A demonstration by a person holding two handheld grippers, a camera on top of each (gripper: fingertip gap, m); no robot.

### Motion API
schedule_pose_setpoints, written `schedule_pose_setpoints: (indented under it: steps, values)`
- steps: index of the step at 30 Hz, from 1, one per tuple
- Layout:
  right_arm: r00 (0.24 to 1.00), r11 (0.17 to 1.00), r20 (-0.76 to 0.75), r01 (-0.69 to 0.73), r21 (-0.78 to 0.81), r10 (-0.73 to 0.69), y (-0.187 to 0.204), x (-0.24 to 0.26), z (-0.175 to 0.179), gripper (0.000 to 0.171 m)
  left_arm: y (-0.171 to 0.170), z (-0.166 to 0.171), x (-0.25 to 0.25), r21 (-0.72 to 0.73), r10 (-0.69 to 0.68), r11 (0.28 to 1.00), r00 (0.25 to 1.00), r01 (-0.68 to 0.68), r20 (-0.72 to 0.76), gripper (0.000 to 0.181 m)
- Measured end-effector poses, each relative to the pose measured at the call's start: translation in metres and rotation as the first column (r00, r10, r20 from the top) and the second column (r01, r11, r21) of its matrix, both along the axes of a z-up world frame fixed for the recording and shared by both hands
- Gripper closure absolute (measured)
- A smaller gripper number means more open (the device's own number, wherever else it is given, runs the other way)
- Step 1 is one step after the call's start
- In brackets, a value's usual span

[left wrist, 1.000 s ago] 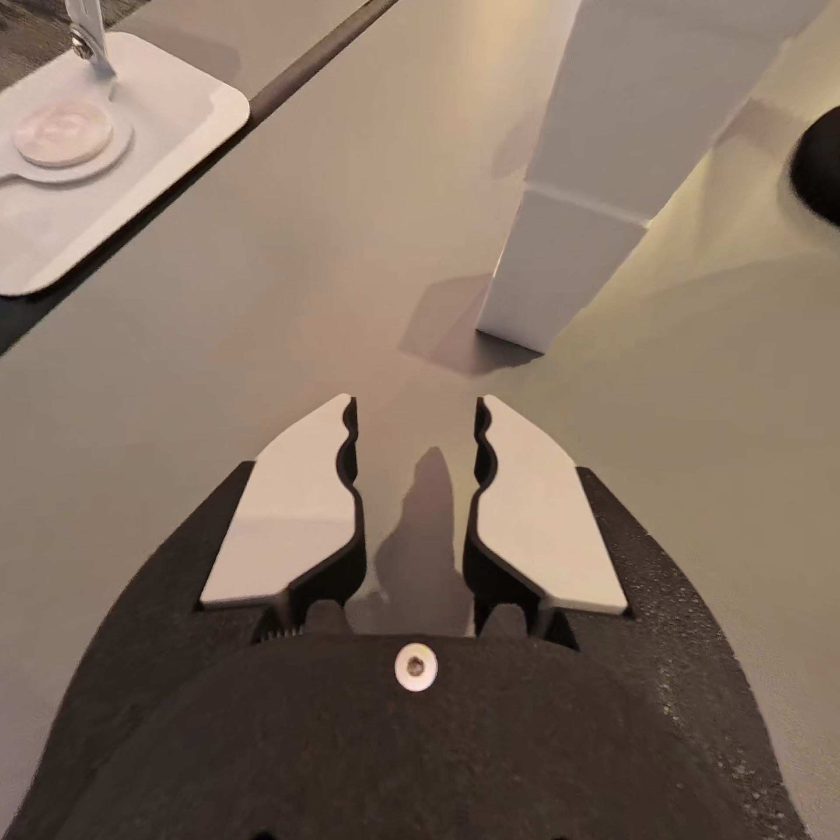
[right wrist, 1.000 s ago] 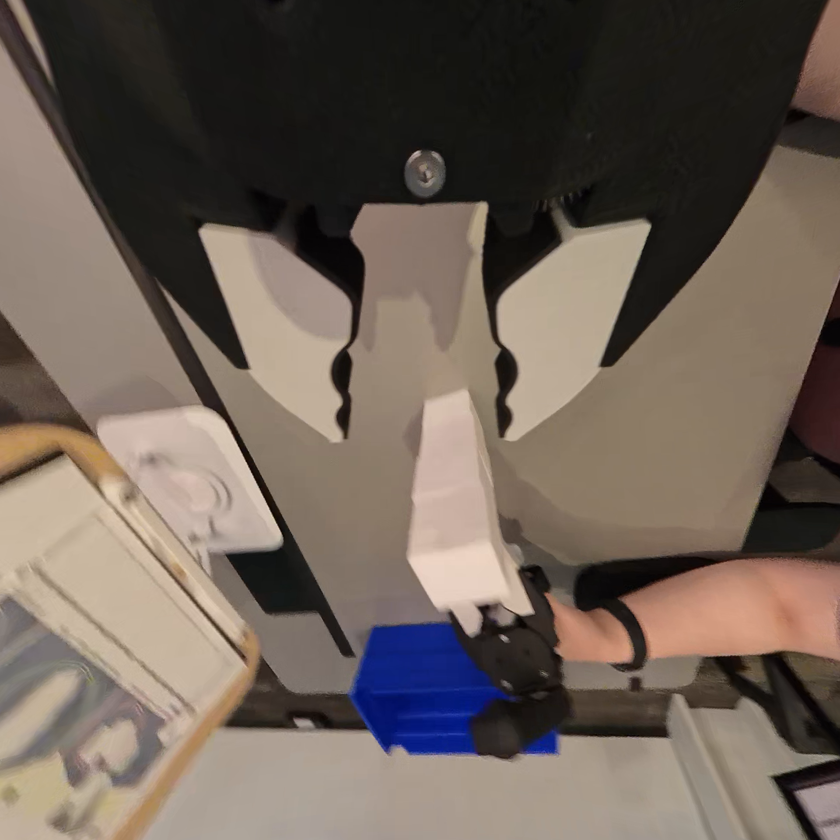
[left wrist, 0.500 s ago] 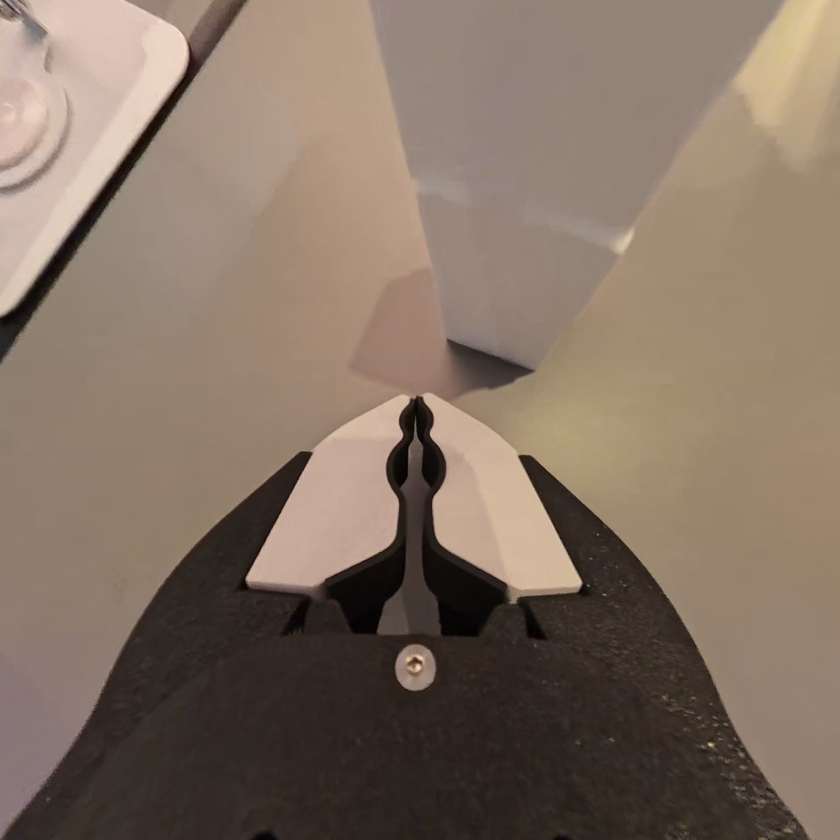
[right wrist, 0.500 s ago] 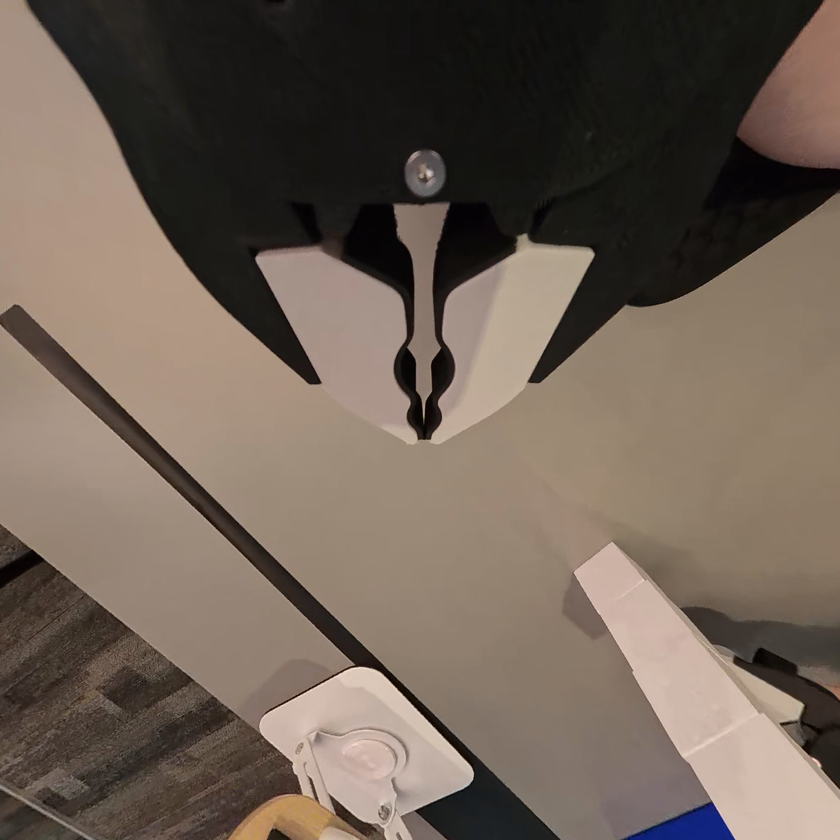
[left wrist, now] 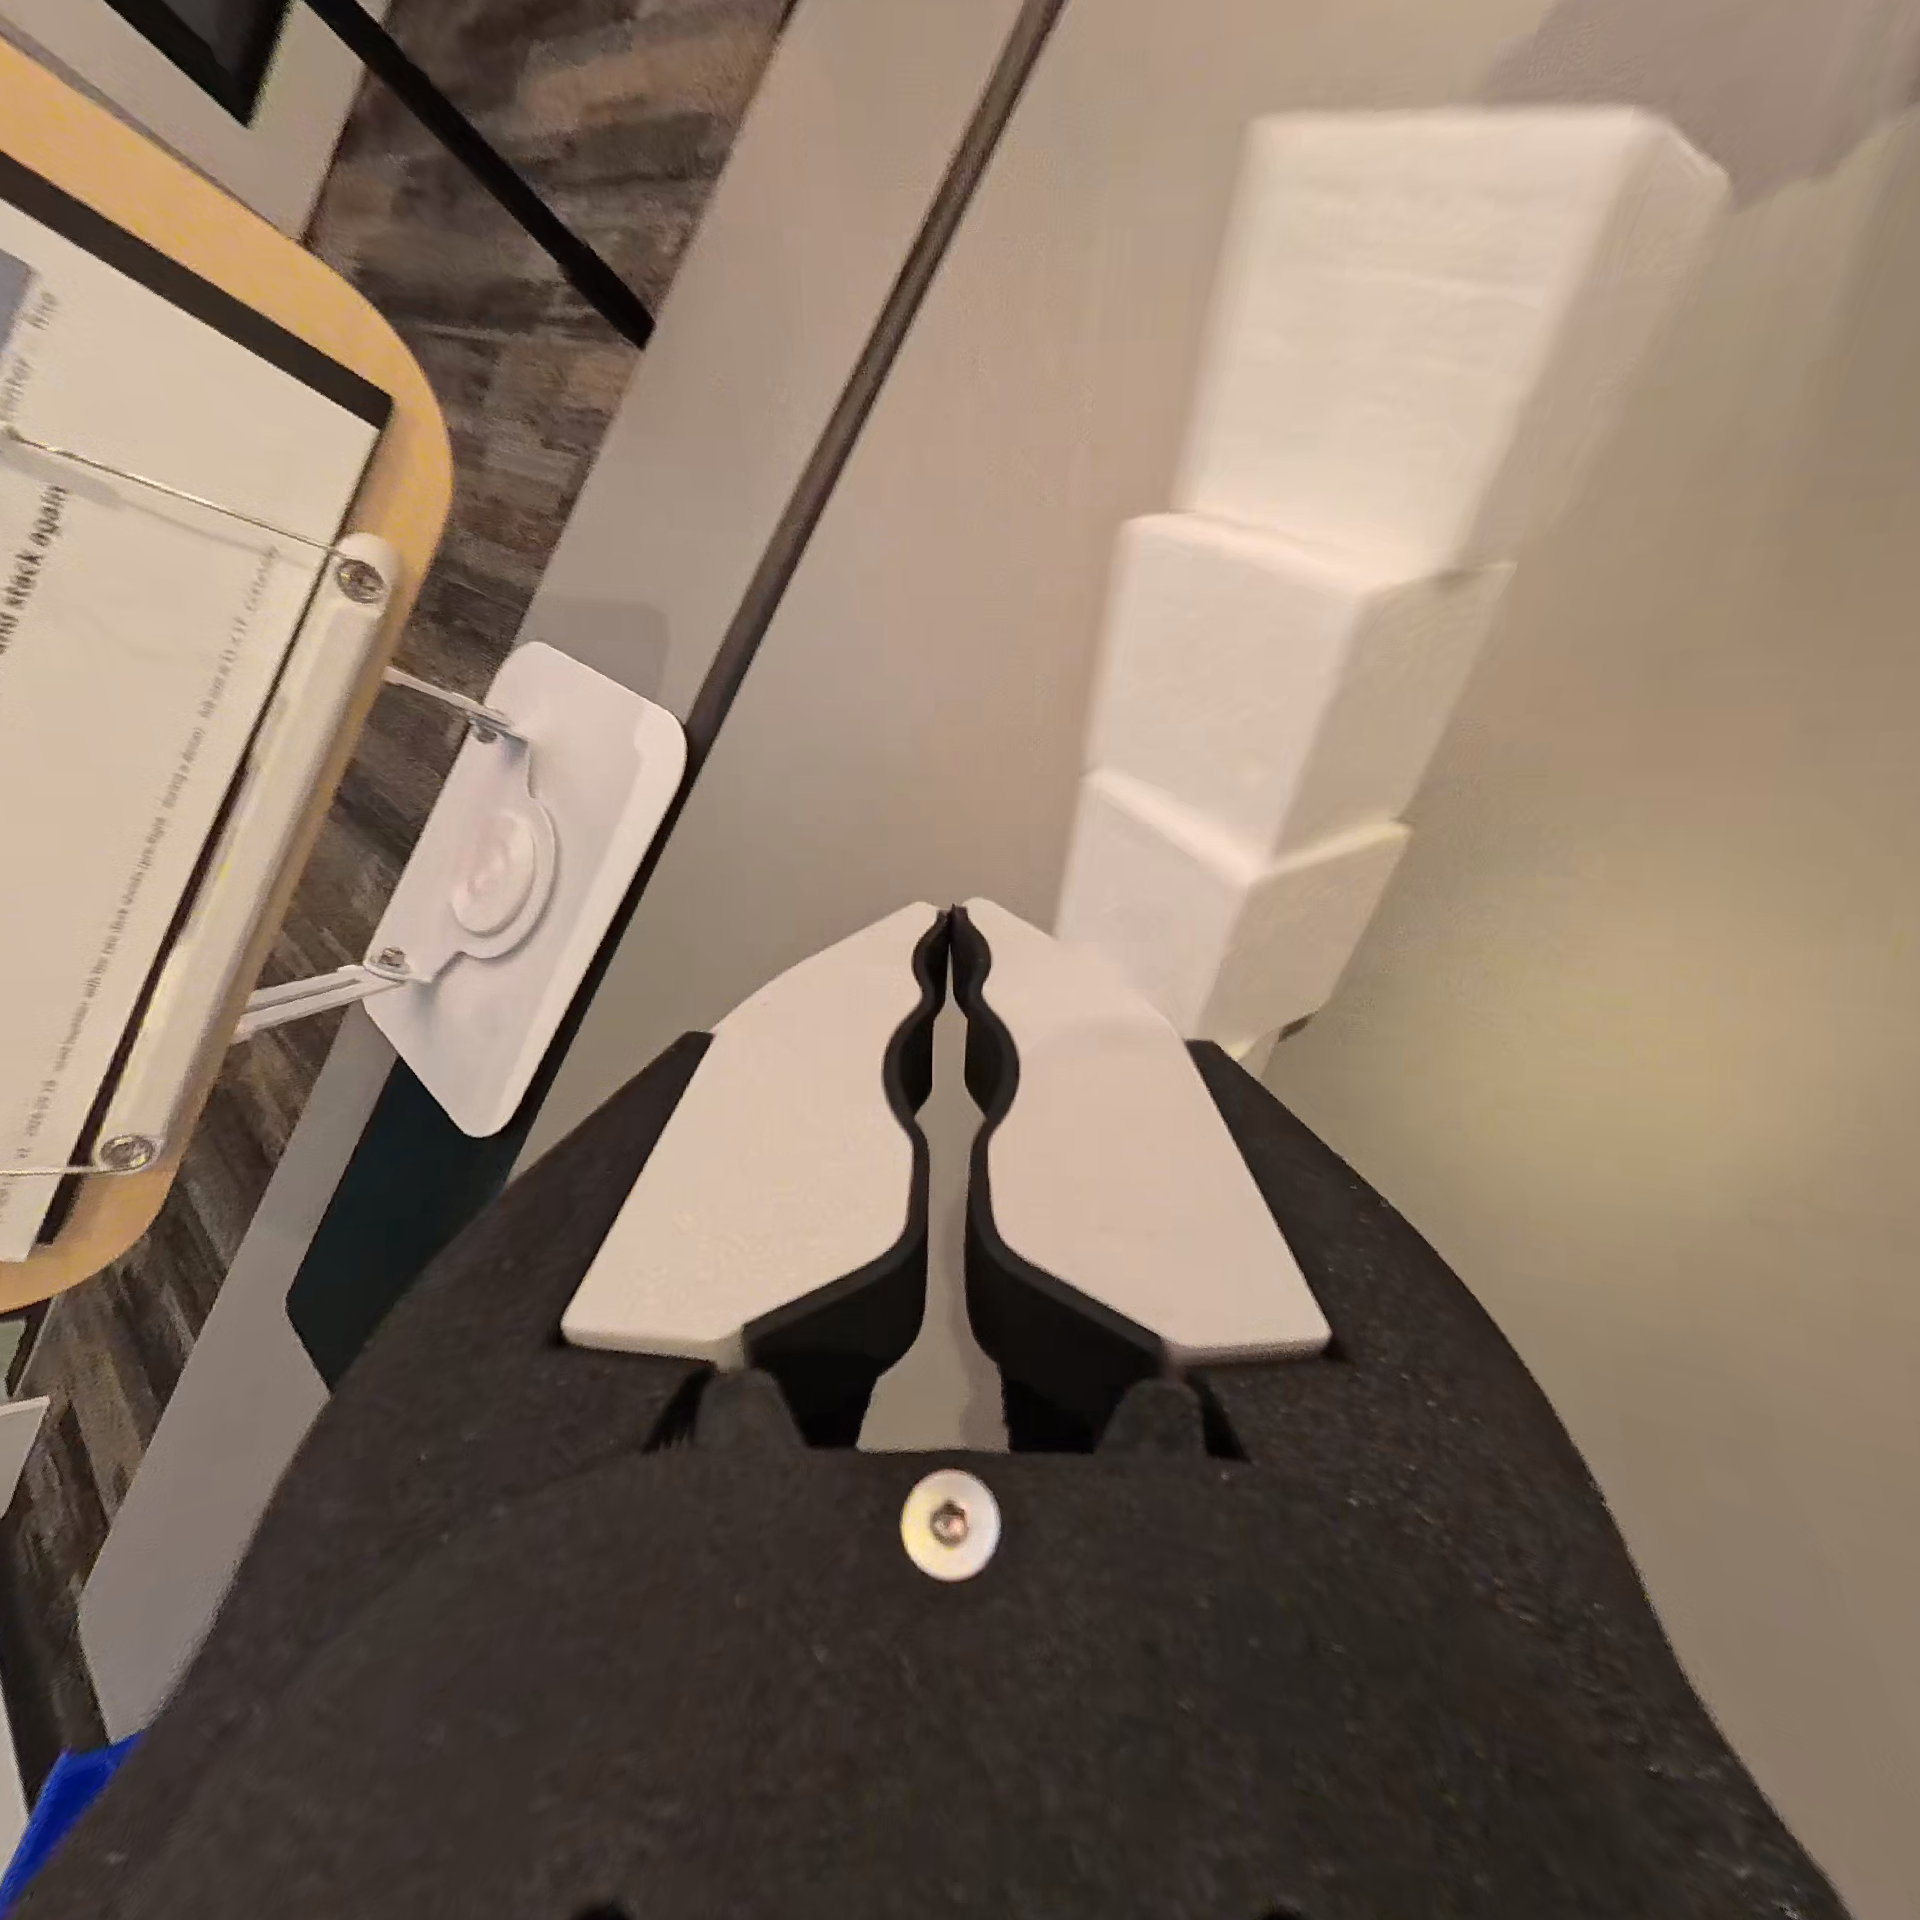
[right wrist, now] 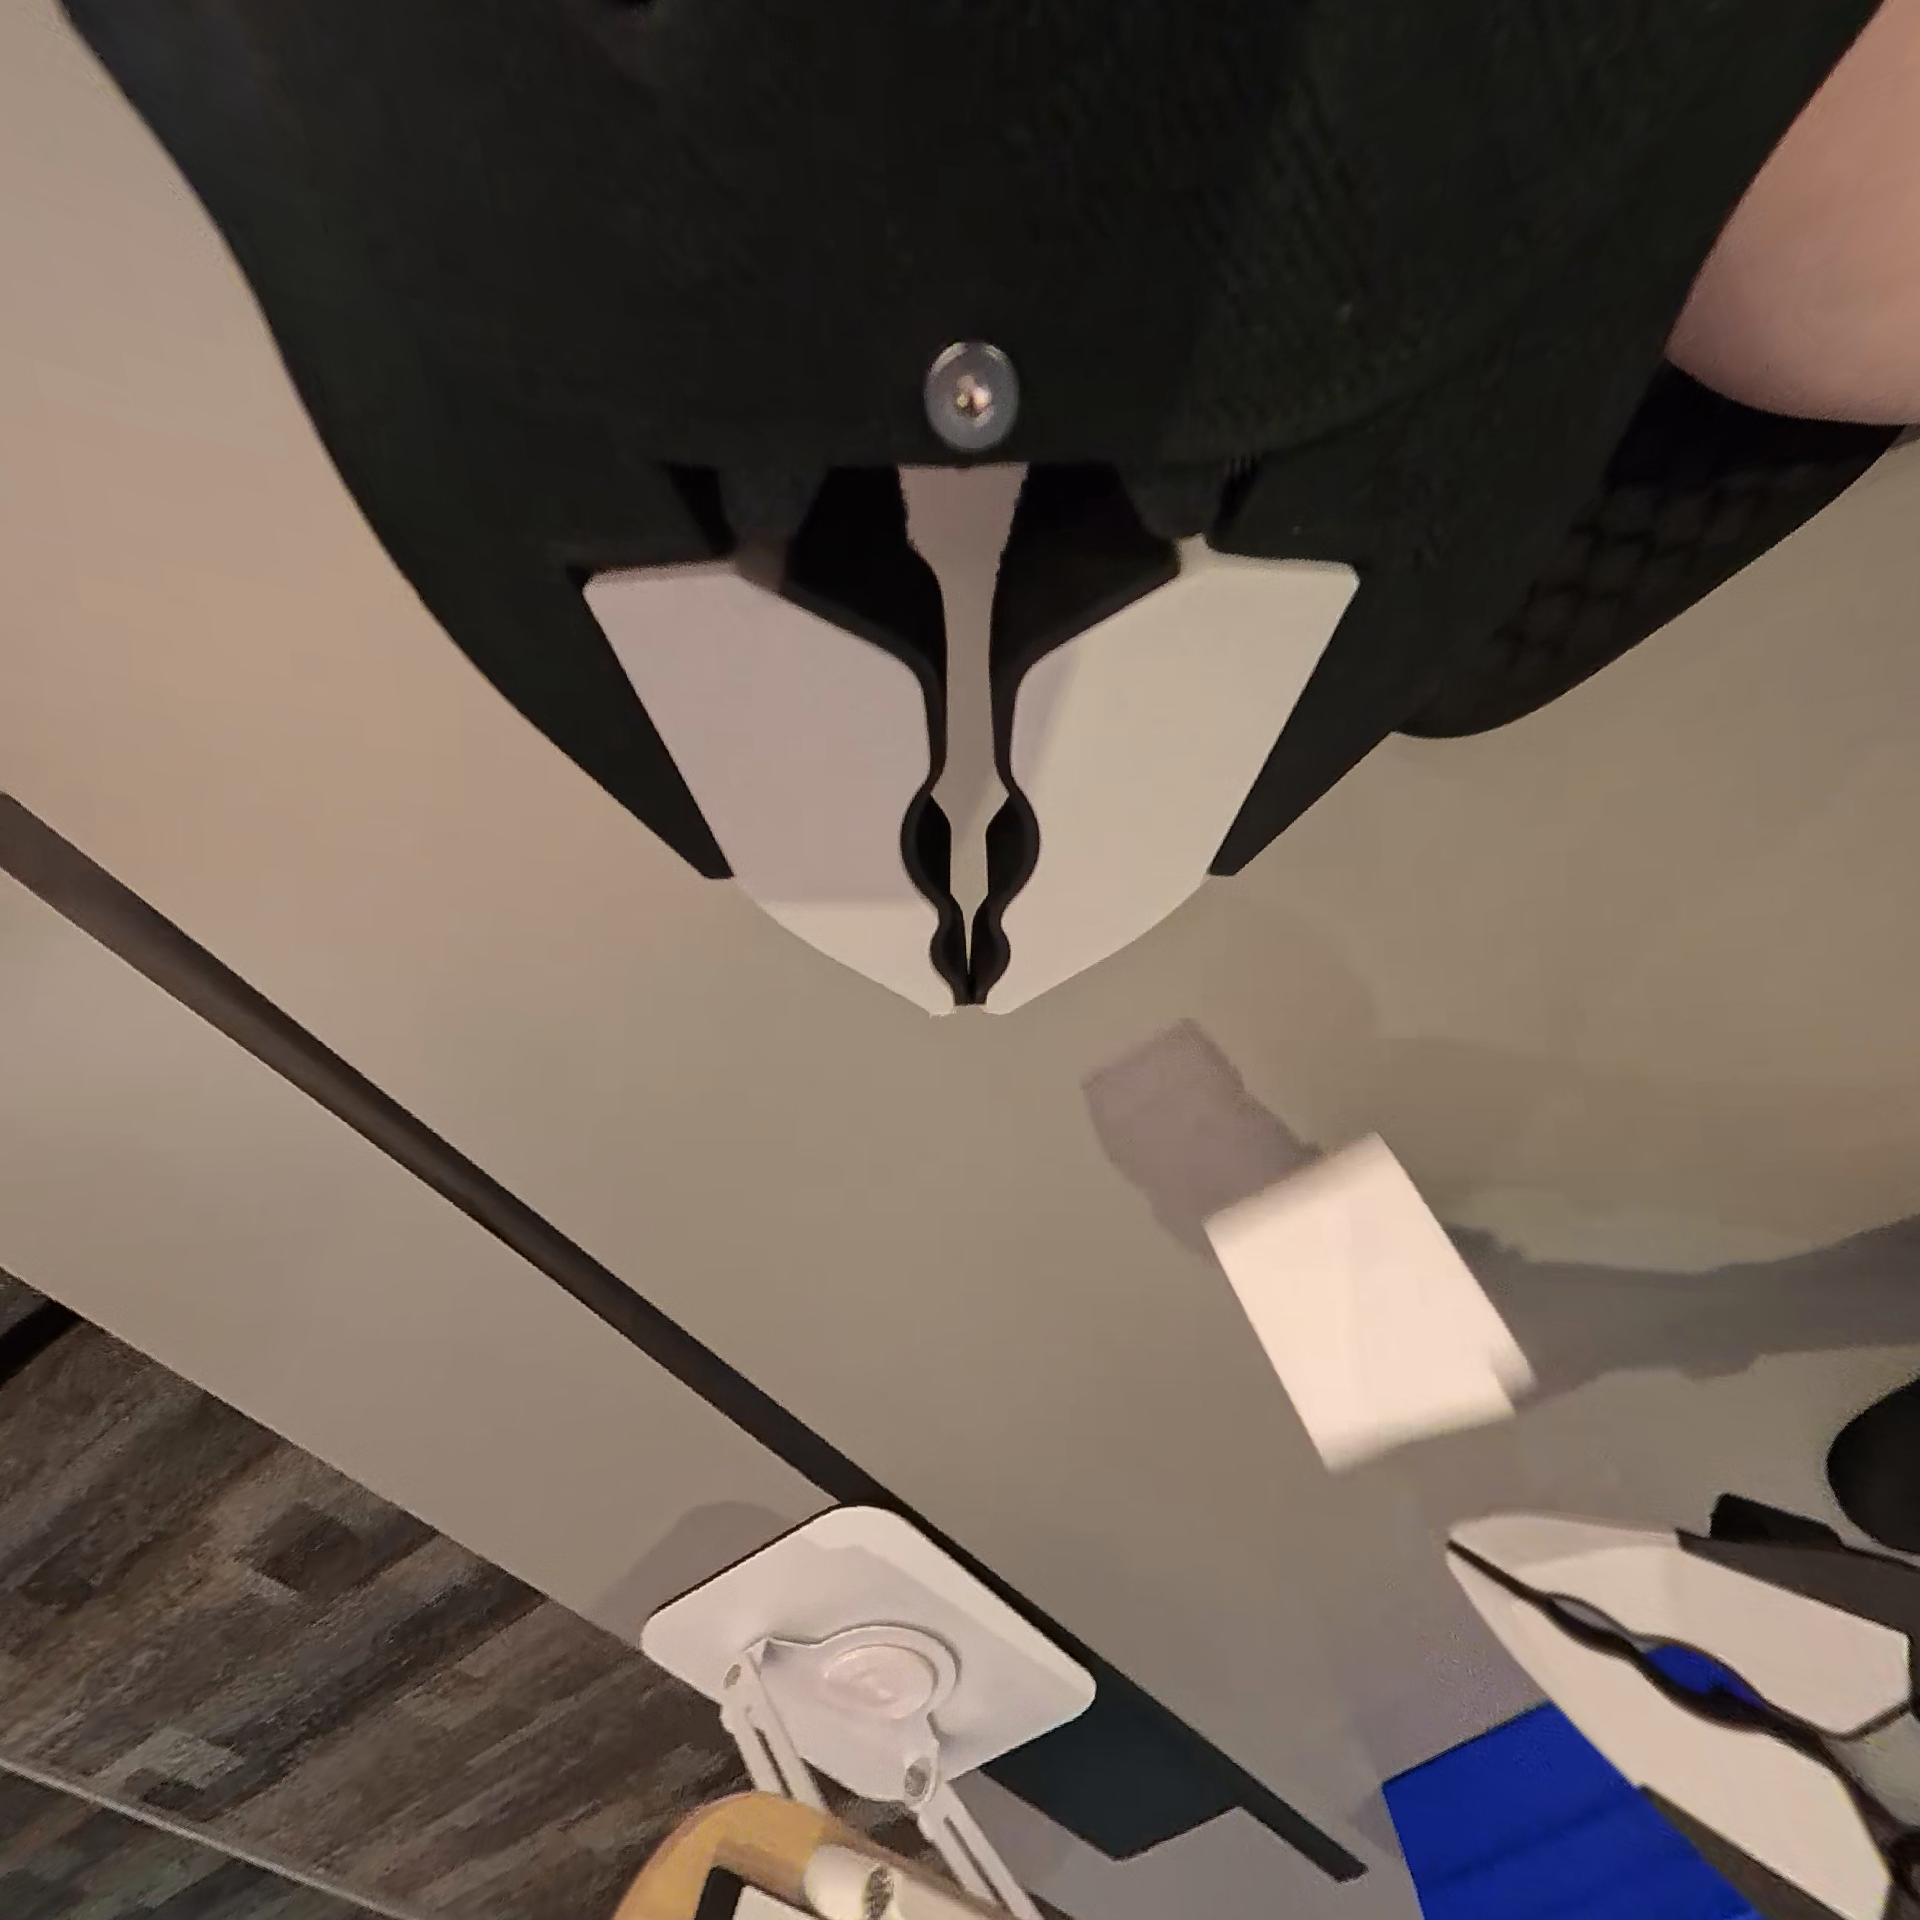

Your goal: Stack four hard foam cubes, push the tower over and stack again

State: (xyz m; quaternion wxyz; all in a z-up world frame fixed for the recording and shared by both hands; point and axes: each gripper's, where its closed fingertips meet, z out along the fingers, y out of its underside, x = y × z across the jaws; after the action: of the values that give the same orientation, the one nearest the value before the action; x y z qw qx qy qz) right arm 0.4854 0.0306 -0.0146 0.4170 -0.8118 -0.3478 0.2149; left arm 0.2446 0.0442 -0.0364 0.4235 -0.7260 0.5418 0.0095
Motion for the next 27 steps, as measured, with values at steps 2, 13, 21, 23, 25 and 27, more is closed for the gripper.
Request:
schedule_pose_setpoints:
  steps: [2, 13, 21, 23, 25, 27]
  values:
    - [0.999, 0.999, -0.031, 0.038, 0.017, -0.038, 0.000, 0.011, 0.003, 0.170, 0.002, 0.001, -0.005, 0.021, 0.036, 0.999, 0.999, -0.037, 0.033, 0.181]
    - [0.970, 0.965, -0.072, 0.239, 0.111, -0.231, -0.011, 0.050, 0.028, 0.121, -0.014, -0.055, -0.014, -0.395, -0.063, 0.892, 0.925, 0.220, 0.374, 0.090]
    - [0.925, 0.931, 0.147, 0.329, 0.157, -0.351, -0.044, 0.055, 0.001, 0.100, -0.013, -0.077, 0.001, -0.313, -0.195, 0.886, 0.887, 0.343, 0.419, 0.082]
    - [0.926, 0.923, 0.130, 0.325, 0.204, -0.355, -0.066, 0.051, -0.015, 0.099, -0.014, -0.081, 0.006, -0.311, -0.212, 0.883, 0.891, 0.351, 0.402, 0.082]
    - [0.929, 0.918, 0.074, 0.342, 0.199, -0.362, -0.090, 0.050, -0.032, 0.094, -0.012, -0.084, 0.010, -0.293, -0.224, 0.893, 0.902, 0.342, 0.369, 0.083]
    - [0.924, 0.908, -0.019, 0.379, 0.179, -0.382, -0.105, 0.054, -0.046, 0.088, -0.008, -0.086, 0.013, -0.275, -0.233, 0.902, 0.911, 0.333, 0.339, 0.086]
